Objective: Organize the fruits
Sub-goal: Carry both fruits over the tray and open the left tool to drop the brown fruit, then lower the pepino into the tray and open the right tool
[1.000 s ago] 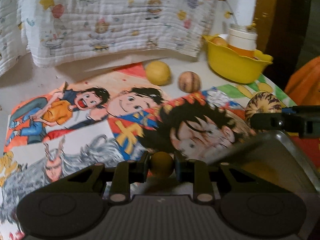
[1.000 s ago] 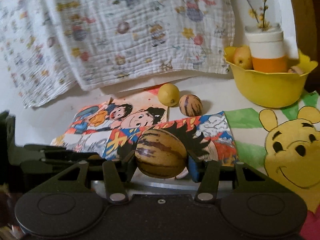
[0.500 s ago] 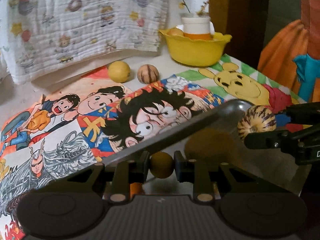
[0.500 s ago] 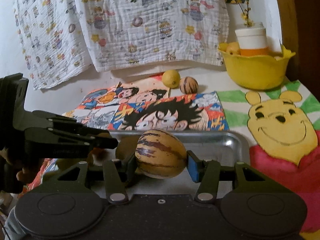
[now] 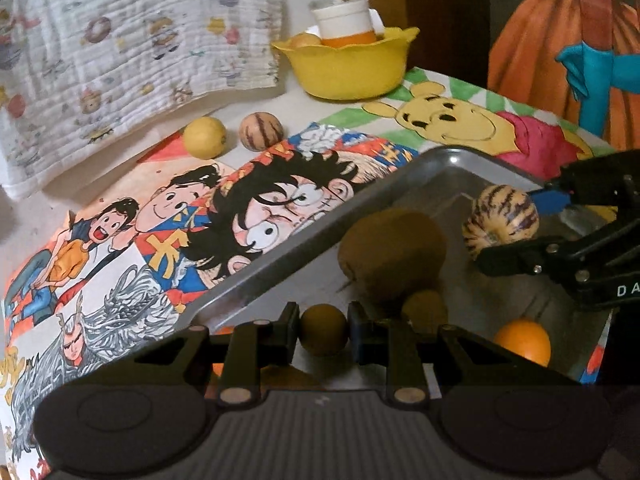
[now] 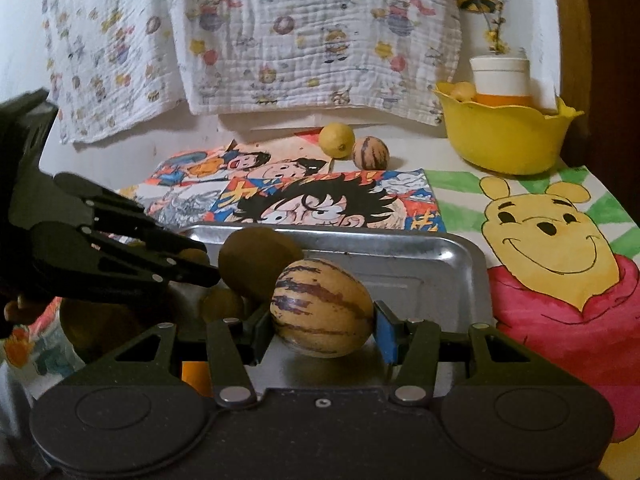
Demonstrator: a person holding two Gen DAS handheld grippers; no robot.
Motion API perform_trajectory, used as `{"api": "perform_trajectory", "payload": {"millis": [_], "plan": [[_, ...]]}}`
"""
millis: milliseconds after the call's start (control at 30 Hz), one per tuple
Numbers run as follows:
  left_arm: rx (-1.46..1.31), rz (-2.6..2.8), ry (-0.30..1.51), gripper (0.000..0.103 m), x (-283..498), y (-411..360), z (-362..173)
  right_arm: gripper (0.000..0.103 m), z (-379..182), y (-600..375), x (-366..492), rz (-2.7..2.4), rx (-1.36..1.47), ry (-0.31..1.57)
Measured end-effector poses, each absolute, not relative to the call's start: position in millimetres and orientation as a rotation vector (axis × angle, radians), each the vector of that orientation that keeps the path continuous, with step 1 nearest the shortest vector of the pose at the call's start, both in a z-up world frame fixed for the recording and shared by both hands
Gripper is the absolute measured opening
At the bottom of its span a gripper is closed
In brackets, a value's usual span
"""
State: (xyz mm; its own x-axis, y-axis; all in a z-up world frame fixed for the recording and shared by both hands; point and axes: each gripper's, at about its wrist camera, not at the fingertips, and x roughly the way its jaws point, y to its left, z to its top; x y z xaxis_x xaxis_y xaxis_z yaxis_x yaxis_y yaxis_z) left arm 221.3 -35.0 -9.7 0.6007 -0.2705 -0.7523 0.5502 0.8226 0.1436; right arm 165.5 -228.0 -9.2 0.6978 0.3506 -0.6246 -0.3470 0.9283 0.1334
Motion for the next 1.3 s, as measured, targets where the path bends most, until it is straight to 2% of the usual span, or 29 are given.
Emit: {"api": "perform_trajectory", "payload": {"millis": [367, 533, 700, 867, 967, 1200, 1300], "plan": [[0.424, -0.488, 0.792, 0.030, 218, -40, -13, 0.054, -12, -217, 163, 0.402, -0.033, 0.691], [0.445, -0.473, 0.791, 0.045, 216, -44, -13, 0.055, -12, -218, 164, 0.394, -0.009, 0.701], [0.443, -0.463, 0.793, 0.049, 214, -43, -11, 0.056, -11, -220, 164, 0.380, 0.016, 0.710], [0.423, -0.462, 0.771, 0.070, 204, -37, -4, 0.067, -9, -223, 159, 0.369, 0.045, 0.704], [0.409, -0.457, 0.749, 0.080, 195, -32, 3, 0.073, -6, -225, 154, 0.358, 0.059, 0.693], [0.340, -0.418, 0.682, 0.097, 166, -12, 20, 0.092, 3, -225, 133, 0.376, 0.088, 0.649], [0.308, -0.423, 0.650, 0.102, 149, -3, 22, 0.096, 5, -222, 124, 0.413, 0.079, 0.641]]}}
